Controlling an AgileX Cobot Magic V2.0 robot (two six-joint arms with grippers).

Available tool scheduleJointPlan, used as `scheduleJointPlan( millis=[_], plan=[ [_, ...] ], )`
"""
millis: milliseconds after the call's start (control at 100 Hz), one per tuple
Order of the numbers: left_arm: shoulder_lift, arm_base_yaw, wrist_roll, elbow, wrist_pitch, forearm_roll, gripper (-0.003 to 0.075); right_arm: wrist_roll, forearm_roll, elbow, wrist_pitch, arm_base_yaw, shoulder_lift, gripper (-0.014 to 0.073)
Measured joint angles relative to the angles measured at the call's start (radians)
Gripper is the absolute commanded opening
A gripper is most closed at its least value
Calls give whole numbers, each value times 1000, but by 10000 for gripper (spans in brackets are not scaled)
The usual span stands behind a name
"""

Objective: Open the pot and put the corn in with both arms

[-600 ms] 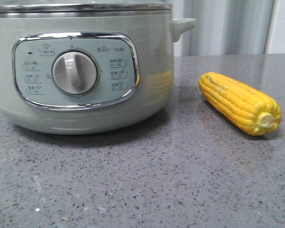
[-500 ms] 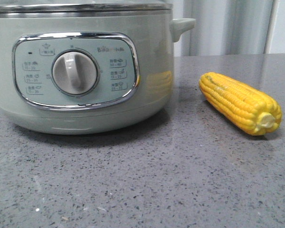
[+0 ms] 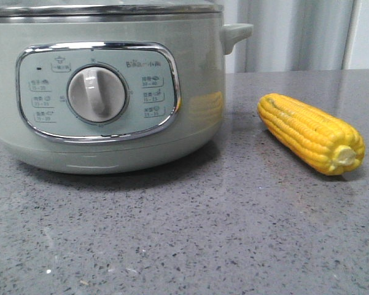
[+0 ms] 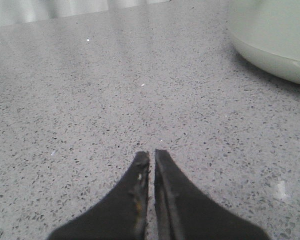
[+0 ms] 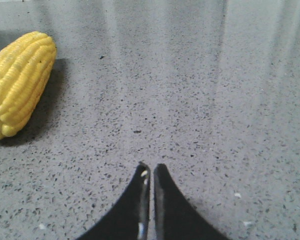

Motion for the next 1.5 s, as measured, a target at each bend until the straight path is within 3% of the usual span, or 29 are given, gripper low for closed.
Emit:
scheduleJointPlan(
  millis=[1230, 1500],
  plan=[
    [0, 0, 0, 0, -47, -3, -20, 0, -4, 0, -27, 0, 0, -74],
    [0, 0, 0, 0, -157, -76, -20, 0, 10, 0, -159, 0, 0, -74]
  ],
)
